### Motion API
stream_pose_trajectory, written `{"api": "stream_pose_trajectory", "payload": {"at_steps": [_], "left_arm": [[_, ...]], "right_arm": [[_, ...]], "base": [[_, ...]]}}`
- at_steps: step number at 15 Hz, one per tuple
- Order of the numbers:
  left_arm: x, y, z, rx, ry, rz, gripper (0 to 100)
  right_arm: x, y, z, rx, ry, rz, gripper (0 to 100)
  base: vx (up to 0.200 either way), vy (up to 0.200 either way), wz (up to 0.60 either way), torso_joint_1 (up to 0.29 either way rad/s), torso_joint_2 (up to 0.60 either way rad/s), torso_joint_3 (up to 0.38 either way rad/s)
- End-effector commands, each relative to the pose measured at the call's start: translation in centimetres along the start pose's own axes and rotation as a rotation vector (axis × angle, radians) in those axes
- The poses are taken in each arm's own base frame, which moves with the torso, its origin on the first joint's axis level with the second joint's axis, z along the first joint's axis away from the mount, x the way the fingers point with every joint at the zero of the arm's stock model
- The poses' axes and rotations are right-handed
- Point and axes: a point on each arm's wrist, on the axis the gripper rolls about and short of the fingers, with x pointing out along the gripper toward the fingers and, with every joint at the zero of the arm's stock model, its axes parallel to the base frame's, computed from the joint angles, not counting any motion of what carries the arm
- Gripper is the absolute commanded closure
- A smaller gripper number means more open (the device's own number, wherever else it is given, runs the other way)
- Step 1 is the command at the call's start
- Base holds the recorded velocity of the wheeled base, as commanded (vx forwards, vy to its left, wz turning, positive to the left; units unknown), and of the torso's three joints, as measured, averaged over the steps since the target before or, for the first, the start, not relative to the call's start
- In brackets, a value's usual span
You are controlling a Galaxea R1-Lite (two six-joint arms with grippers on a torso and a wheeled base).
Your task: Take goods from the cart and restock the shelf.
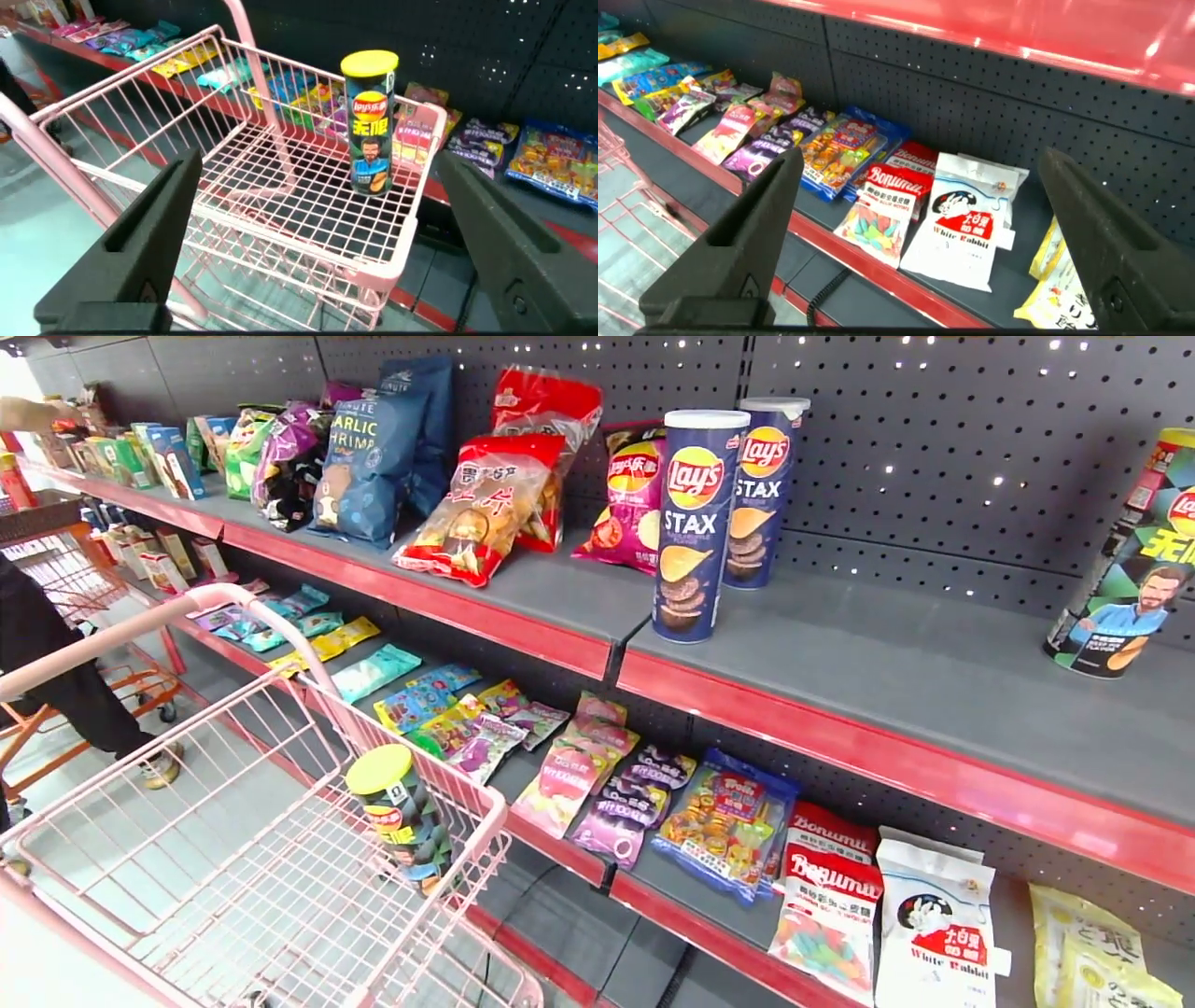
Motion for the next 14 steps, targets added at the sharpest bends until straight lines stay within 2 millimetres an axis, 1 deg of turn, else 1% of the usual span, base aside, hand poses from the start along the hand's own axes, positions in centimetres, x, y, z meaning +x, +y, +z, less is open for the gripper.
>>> {"api": "stream_pose_trajectory", "payload": {"at_steps": [1,2,3,4,5,6,7,8,9,10,11,12,14], "left_arm": [[0.0,0.0,0.1,0.002,0.005,-0.001,0],[0.0,0.0,0.1,0.000,0.002,-0.002,0],[-0.2,0.0,1.7,-0.017,-0.033,-0.015,0],[-0.1,0.1,4.3,-0.052,-0.046,-0.023,0],[2.9,0.1,14.0,-0.277,-0.043,-0.005,0],[4.8,0.0,17.2,-0.310,-0.052,0.010,0],[8.4,-0.1,18.2,-0.291,0.004,0.029,0],[10.3,-0.2,17.8,-0.269,0.036,0.026,0],[14.0,-0.3,15.6,-0.259,0.117,0.039,0],[16.8,-0.4,13.0,-0.254,0.182,0.048,0],[18.5,-0.5,10.9,-0.247,0.225,0.017,0],[19.6,-0.6,9.1,-0.234,0.262,-0.036,0],[20.7,-0.4,5.4,-0.195,0.390,-0.086,0]], "right_arm": [[0.0,0.0,0.0,0.000,0.000,0.000,0],[0.0,0.0,0.0,0.000,0.000,0.000,0],[0.0,0.0,0.0,0.000,0.000,0.000,0],[0.0,0.0,0.0,0.000,0.000,0.000,0],[0.0,0.0,0.0,0.000,0.000,0.000,0],[0.0,0.0,0.0,0.000,0.000,0.000,0],[0.0,0.0,0.0,-0.002,0.000,0.000,0],[0.0,0.0,0.0,0.000,0.000,0.000,0],[0.0,0.0,0.0,0.000,0.000,-0.002,0],[0.0,0.0,0.0,0.000,0.000,-0.002,0],[0.0,0.0,0.0,0.000,0.000,-0.002,0],[0.0,0.0,0.0,0.000,0.000,-0.002,0],[0.0,0.0,0.0,0.001,0.000,-0.002,0]], "base": [[0.000,0.000,0.00,-0.046,0.15,0.100],[0.000,0.000,0.00,-0.032,0.09,0.056],[0.000,0.000,0.00,-0.012,0.05,0.041],[0.000,0.000,0.00,0.000,0.00,0.000],[0.000,0.000,0.00,0.000,0.00,0.000],[0.000,0.000,0.00,0.000,0.00,0.000],[0.000,0.000,0.00,0.000,0.00,0.000],[0.000,0.000,0.00,0.000,0.00,0.000],[0.000,0.000,0.00,0.000,0.00,0.000],[0.000,0.000,0.00,0.000,0.00,0.000],[0.000,0.000,0.00,0.000,0.00,0.000],[0.000,0.000,0.00,0.000,0.00,0.000],[0.000,0.000,0.00,0.000,0.00,0.000]]}}
